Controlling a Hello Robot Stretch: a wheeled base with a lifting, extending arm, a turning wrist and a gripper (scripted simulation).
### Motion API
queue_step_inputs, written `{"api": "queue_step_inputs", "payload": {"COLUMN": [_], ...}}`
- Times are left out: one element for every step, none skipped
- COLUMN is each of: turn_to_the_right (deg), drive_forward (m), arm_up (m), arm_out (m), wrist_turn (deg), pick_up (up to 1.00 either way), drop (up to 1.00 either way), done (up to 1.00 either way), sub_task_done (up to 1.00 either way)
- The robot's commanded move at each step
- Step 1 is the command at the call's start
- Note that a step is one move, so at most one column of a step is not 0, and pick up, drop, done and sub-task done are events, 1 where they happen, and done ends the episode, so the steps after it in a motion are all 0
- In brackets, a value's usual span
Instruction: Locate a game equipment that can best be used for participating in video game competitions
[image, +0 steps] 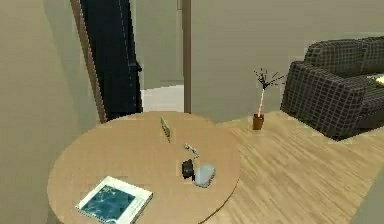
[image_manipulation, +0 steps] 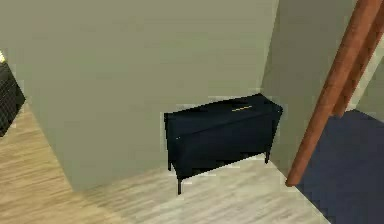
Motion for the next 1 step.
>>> {"api": "queue_step_inputs", "payload": {"turn_to_the_right": [0.0], "drive_forward": [0.00], "arm_up": [0.00], "arm_out": [0.00], "wrist_turn": [0.0], "pick_up": [0.00], "drop": [0.00], "done": [1.00], "sub_task_done": [0.00]}}
